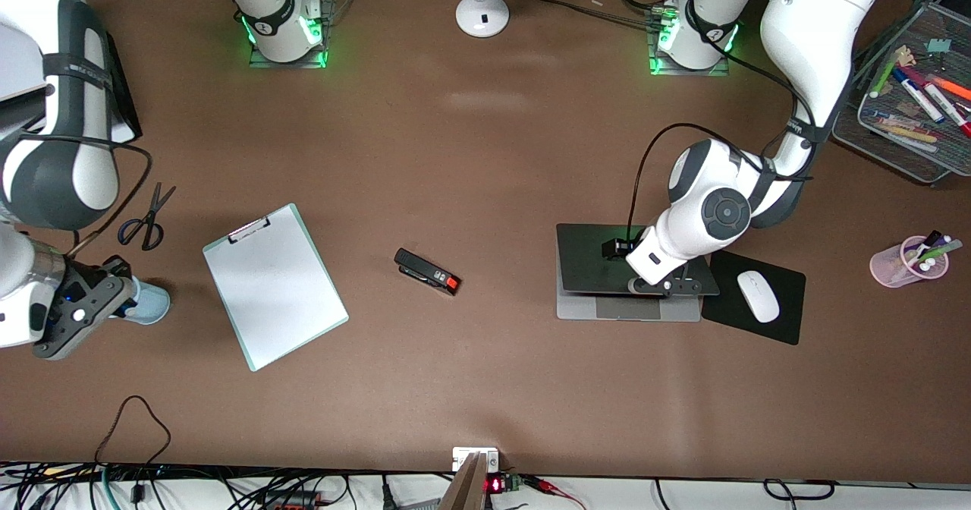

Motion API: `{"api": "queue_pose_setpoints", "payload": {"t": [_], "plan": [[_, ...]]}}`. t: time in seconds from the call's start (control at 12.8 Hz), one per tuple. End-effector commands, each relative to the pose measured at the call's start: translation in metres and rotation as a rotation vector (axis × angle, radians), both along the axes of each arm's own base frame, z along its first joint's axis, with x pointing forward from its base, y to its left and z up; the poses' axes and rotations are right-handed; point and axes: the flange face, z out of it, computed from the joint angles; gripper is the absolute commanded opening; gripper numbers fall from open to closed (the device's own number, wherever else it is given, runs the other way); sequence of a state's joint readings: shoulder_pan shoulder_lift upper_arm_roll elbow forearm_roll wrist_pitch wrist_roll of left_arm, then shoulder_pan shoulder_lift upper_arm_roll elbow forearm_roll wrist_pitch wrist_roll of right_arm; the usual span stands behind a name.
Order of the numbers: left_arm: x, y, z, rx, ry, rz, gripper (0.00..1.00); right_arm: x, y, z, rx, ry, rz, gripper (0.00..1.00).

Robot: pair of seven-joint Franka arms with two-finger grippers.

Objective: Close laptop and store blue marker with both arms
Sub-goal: 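Push the laptop lid shut with the left gripper while the right gripper carries the marker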

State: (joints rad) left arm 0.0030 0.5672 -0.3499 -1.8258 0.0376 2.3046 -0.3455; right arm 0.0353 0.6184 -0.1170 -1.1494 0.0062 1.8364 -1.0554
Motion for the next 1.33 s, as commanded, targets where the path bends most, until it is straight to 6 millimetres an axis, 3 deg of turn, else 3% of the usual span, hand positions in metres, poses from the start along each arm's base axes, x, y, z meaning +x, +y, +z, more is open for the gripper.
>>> {"api": "queue_pose_setpoints", "payload": {"t": [0.0, 0.55, 0.86, 1.25], "plan": [[0.008, 0.000, -0.007, 0.000, -0.011, 0.000, 1.00, 0.002, -0.014, 0.010, 0.052, -0.049, 0.095, 0.12], [0.009, 0.000, -0.027, -0.014, -0.017, 0.009, 1.00, 0.004, -0.023, 0.010, 0.098, -0.070, 0.144, 0.12], [0.010, 0.000, -0.033, -0.023, -0.031, 0.012, 1.00, 0.003, -0.021, -0.004, 0.131, -0.075, 0.186, 0.12], [0.011, -0.003, -0.041, -0.037, -0.053, 0.014, 1.00, -0.004, -0.052, -0.018, 0.185, -0.153, 0.359, 0.12]]}}
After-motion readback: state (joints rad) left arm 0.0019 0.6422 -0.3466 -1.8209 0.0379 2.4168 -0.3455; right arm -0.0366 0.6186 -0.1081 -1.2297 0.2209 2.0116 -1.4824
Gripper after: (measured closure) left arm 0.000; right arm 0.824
